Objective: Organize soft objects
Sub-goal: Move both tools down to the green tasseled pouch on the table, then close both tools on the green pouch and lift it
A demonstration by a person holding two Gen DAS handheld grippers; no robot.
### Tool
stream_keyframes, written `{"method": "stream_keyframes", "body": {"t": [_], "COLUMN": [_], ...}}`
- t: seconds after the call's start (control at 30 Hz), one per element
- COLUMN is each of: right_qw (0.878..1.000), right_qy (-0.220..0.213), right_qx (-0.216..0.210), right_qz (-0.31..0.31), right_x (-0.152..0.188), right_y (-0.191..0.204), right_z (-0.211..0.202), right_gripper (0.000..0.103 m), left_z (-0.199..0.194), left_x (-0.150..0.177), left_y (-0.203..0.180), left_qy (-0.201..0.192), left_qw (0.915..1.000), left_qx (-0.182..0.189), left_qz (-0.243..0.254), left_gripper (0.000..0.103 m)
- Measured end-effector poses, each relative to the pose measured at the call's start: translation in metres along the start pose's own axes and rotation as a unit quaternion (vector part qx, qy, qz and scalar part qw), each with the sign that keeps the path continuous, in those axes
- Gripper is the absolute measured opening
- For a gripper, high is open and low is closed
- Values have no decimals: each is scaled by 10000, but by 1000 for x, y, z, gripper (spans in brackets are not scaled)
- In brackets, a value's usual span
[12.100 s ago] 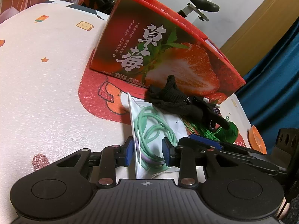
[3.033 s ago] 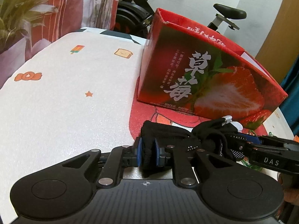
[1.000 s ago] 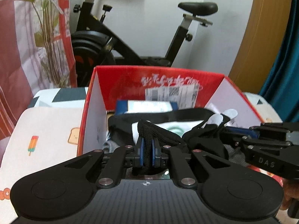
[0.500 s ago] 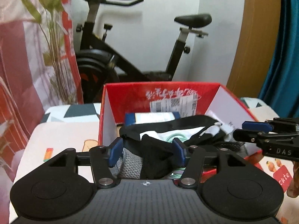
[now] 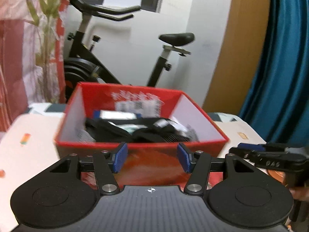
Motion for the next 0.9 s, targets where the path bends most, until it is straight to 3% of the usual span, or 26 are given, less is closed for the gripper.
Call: {"method": "stream_keyframes", "body": {"t": [0.27,0.37,0.53,0.9], "right_qw": [9988,9985,9980,9959], "right_qy": [485,543,548,657], "right_qx": [-18,-97,-307,-609], "right_qz": [-12,66,95,-76], "right_x": [71,85,93,94], "right_y": [0,1,6,21], "right_z": [-10,-12,-9,6], "right_gripper": [37,44,54,49], "left_z": [29,40,54,77], "left_x": [52,65,83,116], "left_y": [-38,-46,-59,-76], "left_qy": [647,876,1168,1746], "left_qw": [9970,9948,9907,9786], "left_qx": [425,523,702,1046], "left_qz": [-80,-60,-69,-313], "left_gripper": [58,58,54,51]}}
Point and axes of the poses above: each gripper's, at about its wrist camera, not at the fingertips, and z roughly the way its jaws point, y to its left, x to its underside, the point moved 7 cm from there along z, roughly the way its jaws point, and after that the axes turned 10 degrees about -z, right-handed, at the moved point
